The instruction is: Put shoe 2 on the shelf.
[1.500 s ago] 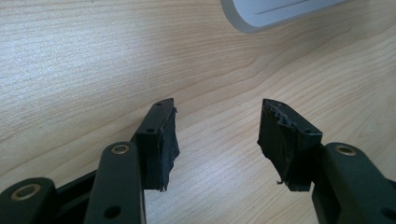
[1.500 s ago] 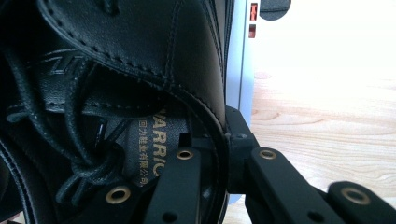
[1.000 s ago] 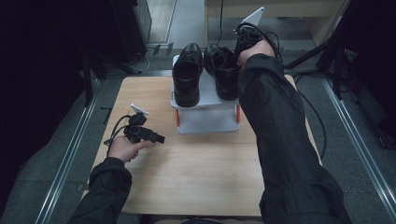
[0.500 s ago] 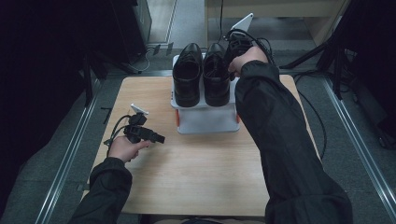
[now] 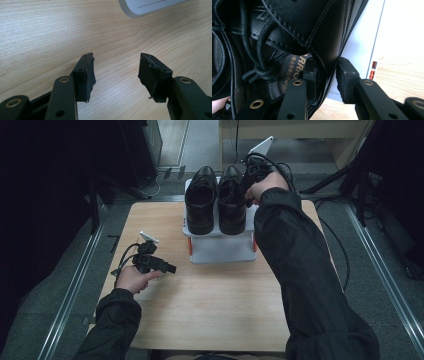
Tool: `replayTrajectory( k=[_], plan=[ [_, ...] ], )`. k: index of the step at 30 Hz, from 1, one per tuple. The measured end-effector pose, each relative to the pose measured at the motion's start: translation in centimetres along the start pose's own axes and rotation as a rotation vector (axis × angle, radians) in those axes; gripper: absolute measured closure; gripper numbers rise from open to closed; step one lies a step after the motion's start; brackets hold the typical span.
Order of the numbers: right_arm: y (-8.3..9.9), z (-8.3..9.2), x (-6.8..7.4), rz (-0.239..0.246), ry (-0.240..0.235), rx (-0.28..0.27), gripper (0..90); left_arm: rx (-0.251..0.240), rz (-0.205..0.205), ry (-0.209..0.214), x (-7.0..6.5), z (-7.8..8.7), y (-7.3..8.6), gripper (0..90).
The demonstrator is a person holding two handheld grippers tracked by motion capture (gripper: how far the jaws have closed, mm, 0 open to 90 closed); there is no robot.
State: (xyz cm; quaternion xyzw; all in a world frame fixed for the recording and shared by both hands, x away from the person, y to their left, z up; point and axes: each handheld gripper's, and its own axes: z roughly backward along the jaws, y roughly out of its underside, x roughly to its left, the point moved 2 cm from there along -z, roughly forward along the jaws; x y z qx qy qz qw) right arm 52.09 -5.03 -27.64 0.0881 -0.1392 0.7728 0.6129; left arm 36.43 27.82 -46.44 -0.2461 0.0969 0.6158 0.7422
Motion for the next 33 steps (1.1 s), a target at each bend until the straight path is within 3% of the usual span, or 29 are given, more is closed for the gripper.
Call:
replayTrajectory(
  k=[8, 14, 28, 33],
  plan=[
    [0.0, 0.2, 0.1, 0.046, 0.011, -0.015, 65.1, 0.002, 0.000, -0.008, 0.1, 0.0, 0.0, 45.4],
    [0.1, 0.7, -0.1, 0.068, -0.011, -0.030, 61.6, 0.003, -0.001, -0.012, 0.1, 0.0, 0.0, 45.4],
    [1.0, 3.1, -0.8, 0.186, -0.087, -0.084, 57.8, 0.004, 0.002, -0.025, 0.3, -0.1, 0.1, 45.1],
    [1.4, 3.8, -1.4, 0.217, -0.085, -0.094, 56.1, -0.003, 0.008, -0.025, 0.5, 0.1, 0.1, 45.1]
  ],
)
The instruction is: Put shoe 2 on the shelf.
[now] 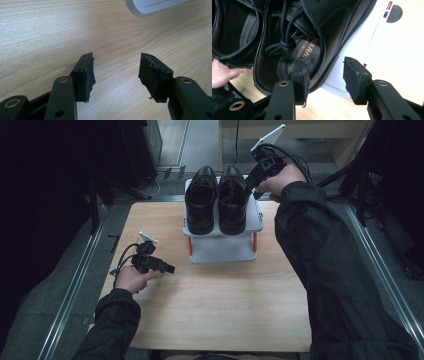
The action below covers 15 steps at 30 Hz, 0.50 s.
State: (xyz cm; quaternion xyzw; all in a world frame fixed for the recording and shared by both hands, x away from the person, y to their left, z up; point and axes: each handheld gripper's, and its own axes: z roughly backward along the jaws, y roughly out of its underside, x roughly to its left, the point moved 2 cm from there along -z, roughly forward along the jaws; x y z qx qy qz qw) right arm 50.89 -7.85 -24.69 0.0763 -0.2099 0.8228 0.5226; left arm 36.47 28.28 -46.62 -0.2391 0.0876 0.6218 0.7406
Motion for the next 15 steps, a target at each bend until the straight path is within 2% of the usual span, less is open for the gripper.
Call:
replayTrajectory(
  k=[9, 15],
  plan=[
    [1.7, 0.9, -1.4, 0.055, -0.007, -0.049, 52.4, 0.012, -0.006, -0.007, 0.1, -0.1, 0.1, 44.9],
    [2.9, 0.6, -2.6, 0.060, -0.017, -0.052, 50.8, 0.010, -0.004, -0.008, 0.3, 0.1, 0.3, 45.0]
  ],
)
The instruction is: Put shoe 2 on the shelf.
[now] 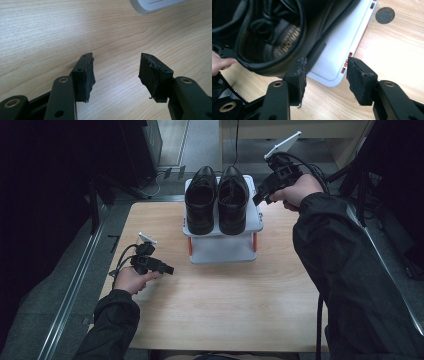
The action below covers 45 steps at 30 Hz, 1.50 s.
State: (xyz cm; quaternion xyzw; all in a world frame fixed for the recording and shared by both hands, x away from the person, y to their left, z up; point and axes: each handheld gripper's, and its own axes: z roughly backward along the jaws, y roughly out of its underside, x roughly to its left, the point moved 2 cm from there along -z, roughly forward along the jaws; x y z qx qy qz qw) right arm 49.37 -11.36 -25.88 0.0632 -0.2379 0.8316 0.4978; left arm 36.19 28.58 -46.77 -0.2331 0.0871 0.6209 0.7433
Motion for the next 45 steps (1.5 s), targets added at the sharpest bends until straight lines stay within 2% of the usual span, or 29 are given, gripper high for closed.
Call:
replayTrajectory(
  k=[8, 14, 19, 21, 27, 29, 36, 43, 45],
  plan=[
    [1.6, 0.0, -2.0, -0.004, -0.010, -0.018, 51.0, -0.001, 0.005, -0.003, 0.1, 0.1, 0.1, 44.9],
    [3.5, -1.3, -3.9, 0.016, -0.015, -0.027, 51.0, -0.005, 0.008, -0.006, 0.1, -0.1, 0.1, 44.8],
    [5.4, -3.0, -5.6, 0.020, -0.024, -0.025, 51.0, -0.004, 0.010, -0.010, 0.1, -0.2, 0.0, 44.8],
    [6.3, -3.8, -6.2, -0.001, -0.032, -0.018, 51.0, -0.004, 0.010, -0.011, 0.1, -0.2, 0.0, 44.8],
    [8.4, -6.2, -8.0, 0.005, -0.033, -0.026, 51.0, -0.006, 0.011, -0.020, 0.2, -0.4, 0.0, 44.8],
    [9.3, -7.3, -8.5, 0.000, -0.049, -0.023, 51.0, -0.004, 0.007, -0.021, 0.3, -0.4, -0.1, 44.8],
    [11.6, -10.3, -9.7, 0.009, -0.065, -0.017, 51.0, -0.002, -0.001, -0.027, 0.3, -0.4, -0.1, 44.7],
    [13.4, -12.0, -10.5, -0.004, -0.082, -0.035, 51.0, -0.004, -0.004, -0.028, 0.2, -0.4, 0.0, 44.6],
    [13.8, -12.4, -10.6, 0.006, -0.077, -0.031, 51.0, -0.003, -0.003, -0.029, 0.2, -0.5, 0.0, 44.6]
  ],
)
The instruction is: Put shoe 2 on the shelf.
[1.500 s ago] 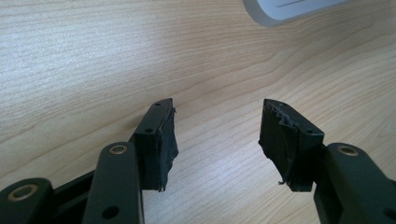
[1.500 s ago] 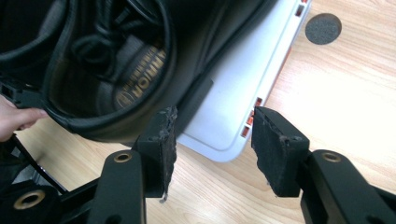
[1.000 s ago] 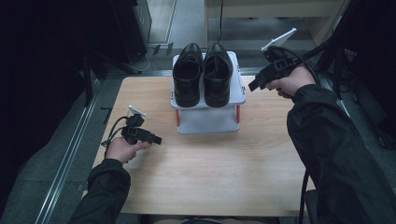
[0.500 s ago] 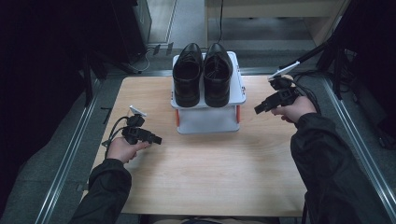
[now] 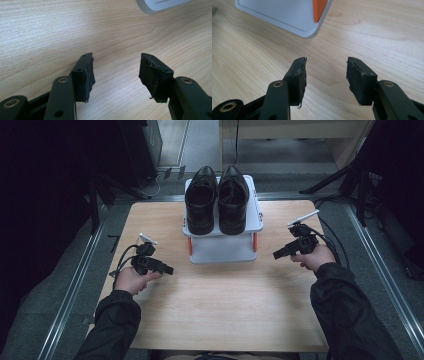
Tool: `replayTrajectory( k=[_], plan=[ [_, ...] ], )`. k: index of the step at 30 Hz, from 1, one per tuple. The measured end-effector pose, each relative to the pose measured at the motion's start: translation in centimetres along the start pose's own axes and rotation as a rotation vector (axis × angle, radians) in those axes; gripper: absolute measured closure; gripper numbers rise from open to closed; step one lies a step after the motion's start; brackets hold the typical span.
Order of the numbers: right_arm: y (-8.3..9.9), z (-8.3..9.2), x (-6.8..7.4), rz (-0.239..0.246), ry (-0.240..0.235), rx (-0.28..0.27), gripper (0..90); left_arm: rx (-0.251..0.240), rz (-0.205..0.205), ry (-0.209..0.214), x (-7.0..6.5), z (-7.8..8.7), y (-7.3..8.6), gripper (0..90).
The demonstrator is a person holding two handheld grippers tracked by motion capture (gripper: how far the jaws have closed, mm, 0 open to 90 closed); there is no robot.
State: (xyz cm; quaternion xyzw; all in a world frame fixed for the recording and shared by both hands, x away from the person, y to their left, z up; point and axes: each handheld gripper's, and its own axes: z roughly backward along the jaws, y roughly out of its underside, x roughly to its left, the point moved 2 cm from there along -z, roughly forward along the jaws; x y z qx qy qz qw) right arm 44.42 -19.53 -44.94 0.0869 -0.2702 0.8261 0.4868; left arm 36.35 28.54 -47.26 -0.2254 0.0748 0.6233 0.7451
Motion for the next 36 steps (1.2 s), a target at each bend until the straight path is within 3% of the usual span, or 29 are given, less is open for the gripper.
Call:
replayTrajectory(
  k=[9, 20, 29, 36],
  plan=[
    [1.7, -1.4, -0.2, 0.035, 0.015, -0.033, 52.5, -0.001, -0.009, -0.004, 0.1, -0.1, 0.0, 44.4],
    [3.0, -2.7, -0.5, 0.042, -0.004, -0.077, 52.7, -0.006, -0.007, -0.009, 0.2, -0.1, 0.0, 43.7],
    [3.4, -2.9, -0.5, 0.066, -0.008, -0.098, 52.3, -0.012, -0.023, -0.011, 0.4, -0.1, 0.0, 43.3],
    [3.8, -2.7, -0.6, 0.073, -0.006, -0.126, 50.3, -0.030, -0.008, -0.004, 0.2, -0.3, -0.2, 39.1]
  ],
)
